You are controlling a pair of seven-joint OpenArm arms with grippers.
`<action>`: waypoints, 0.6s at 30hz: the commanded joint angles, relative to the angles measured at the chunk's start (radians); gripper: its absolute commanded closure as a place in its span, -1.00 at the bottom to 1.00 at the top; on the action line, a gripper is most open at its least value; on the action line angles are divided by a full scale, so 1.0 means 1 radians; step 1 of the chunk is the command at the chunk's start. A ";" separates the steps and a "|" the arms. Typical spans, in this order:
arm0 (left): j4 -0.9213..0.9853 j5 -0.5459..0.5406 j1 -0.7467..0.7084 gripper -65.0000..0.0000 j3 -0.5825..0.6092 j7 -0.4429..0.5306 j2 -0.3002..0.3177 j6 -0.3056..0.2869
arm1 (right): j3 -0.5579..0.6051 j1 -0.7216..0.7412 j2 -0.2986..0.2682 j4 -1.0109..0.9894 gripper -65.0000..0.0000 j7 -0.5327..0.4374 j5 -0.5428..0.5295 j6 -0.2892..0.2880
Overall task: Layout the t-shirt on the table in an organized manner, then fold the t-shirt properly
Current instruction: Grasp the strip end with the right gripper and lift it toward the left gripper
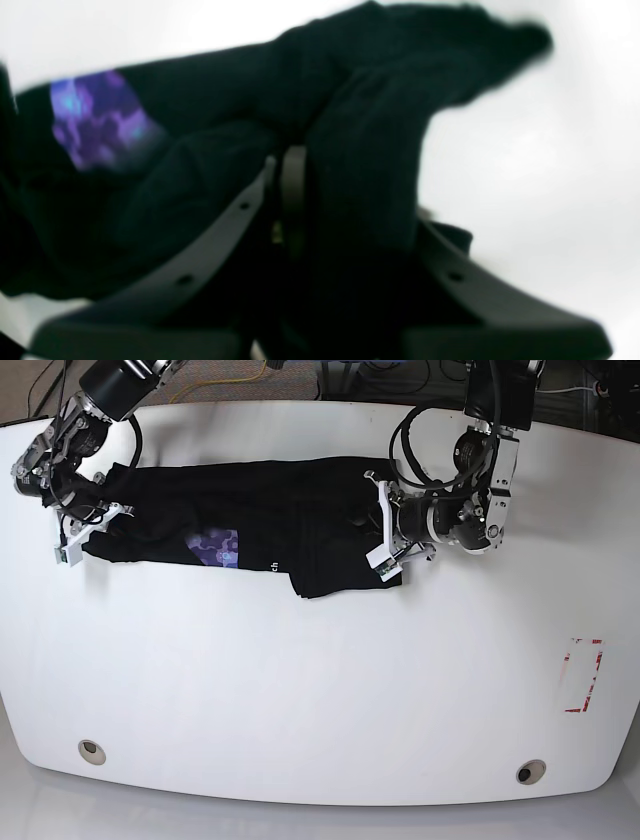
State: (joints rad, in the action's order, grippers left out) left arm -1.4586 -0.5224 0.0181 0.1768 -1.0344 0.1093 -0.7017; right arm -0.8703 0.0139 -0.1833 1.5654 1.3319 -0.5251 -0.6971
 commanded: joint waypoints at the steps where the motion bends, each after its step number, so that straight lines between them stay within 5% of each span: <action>1: -0.004 0.051 0.004 0.67 -0.001 -0.022 0.014 0.004 | -0.002 0.007 0.001 0.091 0.84 0.004 -0.019 -0.001; 13: -0.004 0.137 0.003 0.67 0.002 -0.022 0.011 0.004 | 0.004 -0.007 0.094 0.379 0.84 0.064 -0.022 -0.001; 18: -0.008 0.137 0.004 0.67 0.003 -0.022 0.011 0.004 | 0.105 -0.010 0.124 0.427 0.84 0.064 -0.020 -0.001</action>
State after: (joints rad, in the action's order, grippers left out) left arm -1.4635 -0.4606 0.0177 0.1799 -1.0039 0.1112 -0.7116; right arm -0.7963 -0.0097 -0.0635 1.9663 1.4158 -0.5201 -0.6964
